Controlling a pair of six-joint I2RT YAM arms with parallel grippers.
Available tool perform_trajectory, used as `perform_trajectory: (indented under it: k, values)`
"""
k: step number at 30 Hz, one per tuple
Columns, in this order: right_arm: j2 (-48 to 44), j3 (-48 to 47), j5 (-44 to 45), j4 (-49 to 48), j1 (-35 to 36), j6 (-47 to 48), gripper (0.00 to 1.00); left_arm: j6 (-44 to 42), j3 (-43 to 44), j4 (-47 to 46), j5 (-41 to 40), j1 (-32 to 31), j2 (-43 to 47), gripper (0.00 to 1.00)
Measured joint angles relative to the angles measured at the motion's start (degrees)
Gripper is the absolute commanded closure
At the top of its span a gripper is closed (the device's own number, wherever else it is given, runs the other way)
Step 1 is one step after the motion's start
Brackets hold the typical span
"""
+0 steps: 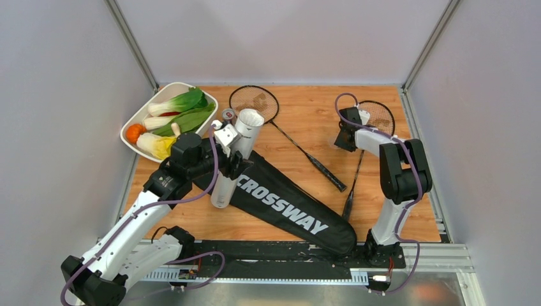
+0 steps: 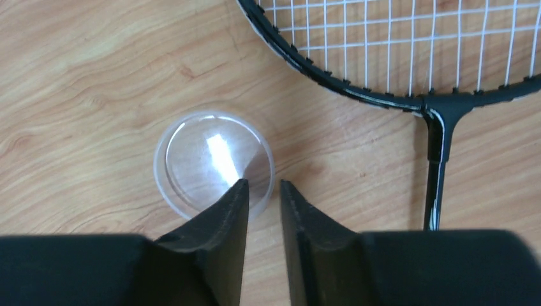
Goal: Pack up the badminton gear
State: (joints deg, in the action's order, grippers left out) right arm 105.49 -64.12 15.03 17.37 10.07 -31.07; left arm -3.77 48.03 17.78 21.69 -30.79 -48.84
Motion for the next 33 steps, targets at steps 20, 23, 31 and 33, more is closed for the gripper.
perform_trajectory:
  k: [20, 23, 31, 33]
  values:
    - [-5.8, -2.4, -4.8, 3.8, -0.4, 5.7, 1.0, -3.5, -0.5, 0.8, -0.9, -0.1, -0.2, 0.61]
    - [-11.4, -3.6, -11.3, 3.7, -0.4, 7.3, 1.0, -5.0, -0.5, 1.4, -1.2, -0.4, -0.3, 0.61]
    - [-24.6, -5.7, -35.6, 3.2, 0.4, 11.4, 1.0, -10.3, 1.1, 5.9, -2.1, -1.5, -4.1, 0.61]
    - [-27.1, -5.7, -41.4, 3.2, 1.7, 12.0, 1.0, -11.8, 2.3, 7.4, -2.7, -2.1, -5.5, 0.61]
